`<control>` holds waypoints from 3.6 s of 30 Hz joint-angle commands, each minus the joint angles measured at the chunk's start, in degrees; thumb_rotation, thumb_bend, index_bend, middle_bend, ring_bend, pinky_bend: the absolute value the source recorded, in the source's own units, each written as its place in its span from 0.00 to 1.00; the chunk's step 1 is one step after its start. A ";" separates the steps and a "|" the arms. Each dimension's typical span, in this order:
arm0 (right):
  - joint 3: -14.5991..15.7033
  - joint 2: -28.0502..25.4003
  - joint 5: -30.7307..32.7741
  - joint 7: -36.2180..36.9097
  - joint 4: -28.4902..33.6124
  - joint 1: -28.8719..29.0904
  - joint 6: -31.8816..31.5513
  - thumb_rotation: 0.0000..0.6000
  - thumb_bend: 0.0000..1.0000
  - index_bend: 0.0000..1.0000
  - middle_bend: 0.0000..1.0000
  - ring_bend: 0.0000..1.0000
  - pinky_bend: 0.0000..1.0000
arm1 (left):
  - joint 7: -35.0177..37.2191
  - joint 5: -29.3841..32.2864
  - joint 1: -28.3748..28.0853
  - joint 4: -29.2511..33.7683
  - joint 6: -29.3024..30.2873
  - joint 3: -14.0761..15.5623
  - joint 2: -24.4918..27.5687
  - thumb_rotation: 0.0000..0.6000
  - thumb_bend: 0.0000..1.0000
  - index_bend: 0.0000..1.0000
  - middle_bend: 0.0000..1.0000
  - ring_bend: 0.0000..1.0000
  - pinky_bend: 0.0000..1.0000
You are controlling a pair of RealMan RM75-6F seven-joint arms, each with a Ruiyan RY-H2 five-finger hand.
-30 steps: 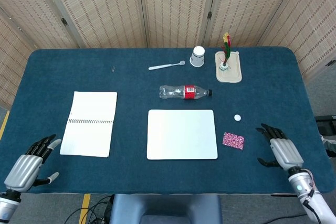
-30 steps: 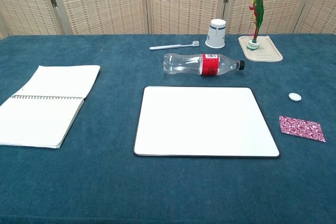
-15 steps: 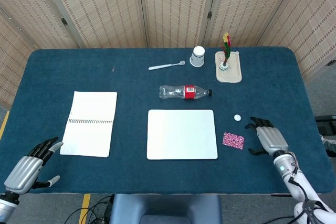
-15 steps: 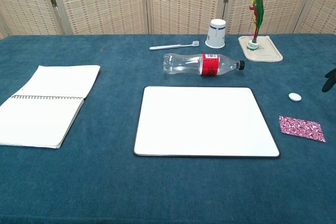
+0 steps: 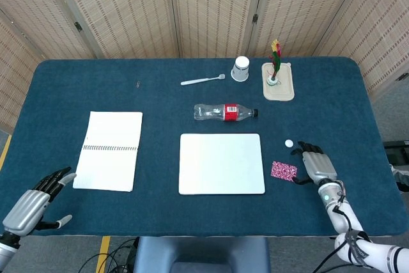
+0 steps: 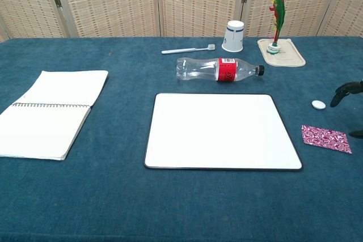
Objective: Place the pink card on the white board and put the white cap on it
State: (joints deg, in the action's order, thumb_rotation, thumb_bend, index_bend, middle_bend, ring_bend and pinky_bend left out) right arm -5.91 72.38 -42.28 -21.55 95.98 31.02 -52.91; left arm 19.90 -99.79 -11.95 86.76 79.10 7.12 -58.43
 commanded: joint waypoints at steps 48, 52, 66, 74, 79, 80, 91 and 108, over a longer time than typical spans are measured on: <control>3.95 6.75 4.92 -7.28 -4.26 4.42 -2.17 1.00 0.16 0.30 0.06 0.00 0.00 | 1.06 0.26 0.13 -0.91 1.49 0.67 0.27 1.00 0.26 0.12 0.00 0.00 0.15; 4.09 7.13 4.74 -7.32 -4.63 4.39 -2.17 1.00 0.16 0.30 0.06 0.00 0.00 | 0.98 0.25 0.14 -0.95 1.51 0.69 0.27 1.00 0.25 0.12 0.00 0.00 0.15; 3.96 7.99 4.92 -7.29 -5.81 4.34 -2.16 1.00 0.16 0.32 0.07 0.00 0.00 | 1.68 1.00 -0.02 -1.44 1.03 0.50 0.31 1.00 0.25 0.12 0.00 0.00 0.15; 4.04 8.63 4.89 -7.62 -6.52 4.26 -2.36 1.00 0.18 0.34 0.08 0.00 0.00 | 1.94 0.93 -0.04 -1.44 1.03 0.55 0.35 1.00 0.25 0.12 0.00 0.00 0.15; 4.02 8.89 4.53 -7.53 -6.78 3.94 -2.92 1.00 0.20 0.36 0.08 0.00 0.00 | 1.85 0.93 -0.02 -1.48 1.00 0.58 0.34 1.00 0.26 0.12 0.00 0.00 0.15; 4.02 8.88 4.46 -7.55 -6.79 3.89 -3.03 1.00 0.21 0.36 0.08 0.00 0.00 | 1.83 0.95 -0.02 -1.47 0.98 0.58 0.34 1.00 0.25 0.12 0.00 0.00 0.15; 3.61 6.68 1.65 -6.62 -3.42 2.51 -5.81 1.00 0.25 0.38 0.09 0.00 0.00 | 1.16 0.97 0.19 -1.20 1.22 0.55 0.26 1.00 0.25 0.12 0.00 0.00 0.15; -1.47 6.45 1.37 -9.45 2.66 8.05 -4.65 1.00 0.24 0.38 0.09 0.00 0.00 | 2.51 0.33 0.58 -1.16 2.42 0.80 0.74 1.00 0.25 0.12 0.00 0.00 0.15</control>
State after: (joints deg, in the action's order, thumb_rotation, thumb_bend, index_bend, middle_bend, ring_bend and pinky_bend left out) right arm -6.72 77.63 -41.76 -30.15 99.42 37.96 -58.33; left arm 22.22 -99.45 -11.43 85.71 81.37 7.90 -57.79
